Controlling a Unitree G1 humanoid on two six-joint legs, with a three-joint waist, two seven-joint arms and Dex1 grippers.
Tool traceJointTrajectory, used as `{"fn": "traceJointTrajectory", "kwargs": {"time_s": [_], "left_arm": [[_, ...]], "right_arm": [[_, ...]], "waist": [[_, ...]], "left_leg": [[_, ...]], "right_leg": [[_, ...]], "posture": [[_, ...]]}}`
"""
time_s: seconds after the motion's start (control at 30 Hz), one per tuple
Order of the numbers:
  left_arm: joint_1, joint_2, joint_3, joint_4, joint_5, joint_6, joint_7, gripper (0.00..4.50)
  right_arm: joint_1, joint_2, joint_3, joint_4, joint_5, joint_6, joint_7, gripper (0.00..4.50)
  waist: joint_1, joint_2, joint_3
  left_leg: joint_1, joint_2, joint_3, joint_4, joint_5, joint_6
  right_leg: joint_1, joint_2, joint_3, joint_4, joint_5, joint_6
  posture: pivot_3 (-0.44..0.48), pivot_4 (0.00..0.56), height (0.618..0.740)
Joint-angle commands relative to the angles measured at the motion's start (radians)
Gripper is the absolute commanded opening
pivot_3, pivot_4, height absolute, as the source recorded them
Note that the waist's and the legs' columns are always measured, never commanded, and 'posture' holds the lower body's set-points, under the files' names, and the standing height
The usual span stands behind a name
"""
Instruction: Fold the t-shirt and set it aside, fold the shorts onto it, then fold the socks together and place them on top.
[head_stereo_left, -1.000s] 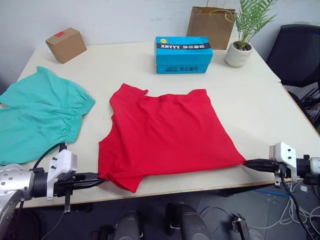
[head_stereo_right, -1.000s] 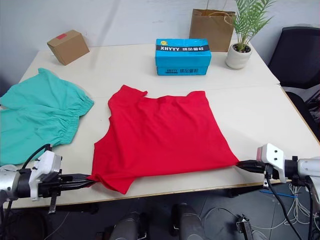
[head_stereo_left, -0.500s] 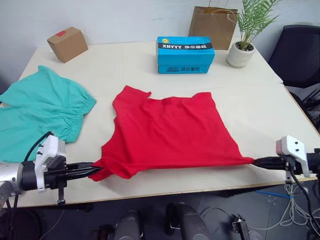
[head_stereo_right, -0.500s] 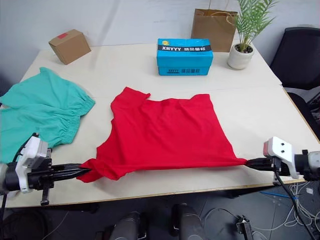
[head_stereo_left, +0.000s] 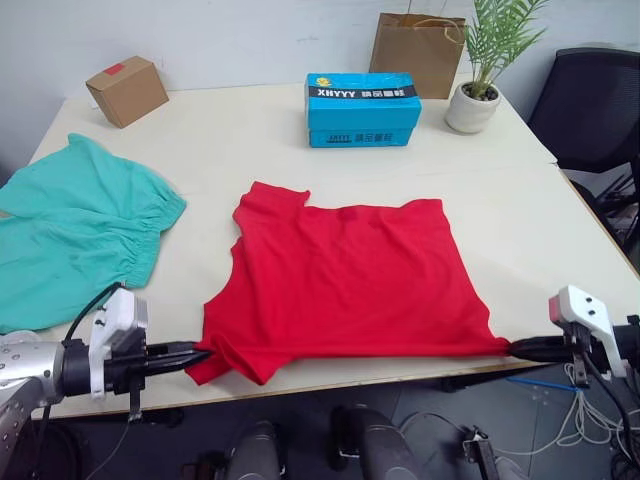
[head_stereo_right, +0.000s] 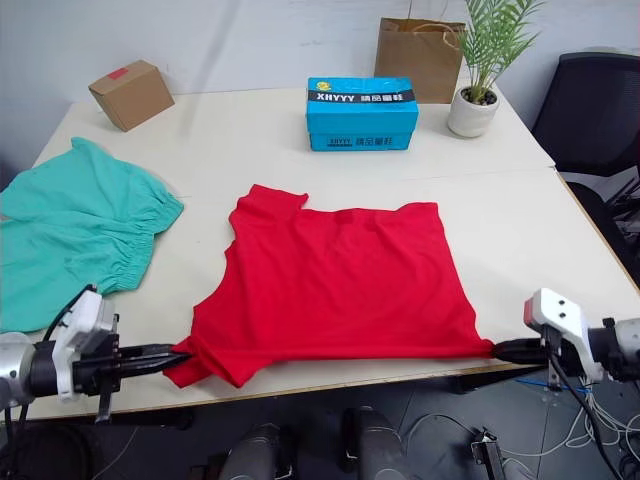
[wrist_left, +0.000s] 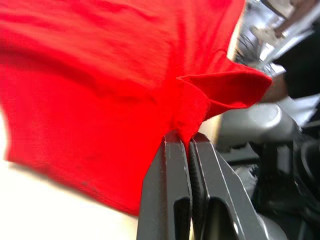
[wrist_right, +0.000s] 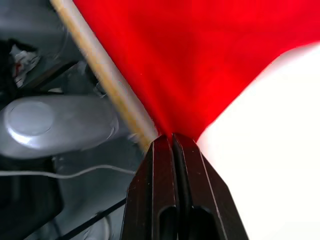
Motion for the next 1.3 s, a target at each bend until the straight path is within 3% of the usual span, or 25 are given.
{"fn": "traceJointTrajectory", "kwargs": {"time_s": [0.03, 0.33, 0.77, 1.03, 1.13, 1.3], "left_arm": [[-0.041, 0.014, 0.005, 0.04, -0.011, 0.039, 0.025, 0.0], [-0.085, 0.03, -0.067, 0.1, 0.024, 0.097, 0.052, 0.0], [-0.067, 0.02, -0.061, 0.097, -0.004, 0.191, 0.084, 0.0], [-0.064, -0.036, -0.046, 0.11, 0.009, 0.133, 0.108, 0.0], [-0.063, -0.046, -0.04, 0.106, 0.002, 0.127, 0.106, 0.66], [-0.074, -0.066, 0.036, 0.114, 0.007, 0.061, 0.118, 2.24]], "right_arm": [[-0.065, 0.012, 0.031, 0.018, -0.004, 0.046, -0.002, 0.02], [-0.22, 0.023, 0.134, 0.146, -0.082, 0.095, -0.011, 0.02], [-0.277, 0.121, 0.114, 0.16, -0.094, 0.032, -0.086, 0.02], [-0.322, 0.175, 0.105, 0.204, -0.107, -0.008, -0.155, 0.02], [-0.317, 0.197, 0.088, 0.17, -0.071, 0.016, -0.153, 0.62], [-0.281, 0.205, -0.006, 0.149, -0.055, -0.044, -0.213, 2.37]], "waist": [[-0.001, 0.0, 0.0], [-0.001, 0.0, 0.0], [-0.004, 0.0, 0.0], [-0.003, 0.0, 0.0], [-0.002, 0.0, 0.0], [-0.001, 0.0, 0.0]], "left_leg": [[0.0, 0.0, 0.0, 0.0, 0.001, 0.001], [-0.005, 0.0, 0.0, 0.001, 0.001, -0.002], [-0.006, 0.0, 0.0, 0.001, 0.001, -0.002], [-0.006, 0.0, 0.0, 0.002, 0.001, -0.002], [-0.006, 0.0, 0.0, 0.002, 0.002, -0.003], [-0.006, 0.0, 0.0, 0.002, 0.002, -0.003]], "right_leg": [[0.0, 0.0, 0.0, 0.0, 0.0, 0.0], [-0.007, 0.0, 0.0, 0.004, 0.001, -0.001], [-0.007, 0.0, 0.0, 0.004, 0.001, -0.001], [-0.007, 0.0, 0.0, 0.005, 0.001, -0.001], [-0.007, 0.0, -0.001, 0.005, 0.001, -0.001], [-0.007, -0.001, -0.001, 0.005, 0.001, -0.001]], "posture": [[0.0, 0.15, 0.74], [0.0, 0.15, 0.74], [0.0, 0.15, 0.74], [0.0, 0.15, 0.74], [0.0, 0.15, 0.74], [0.0, 0.15, 0.74]]}}
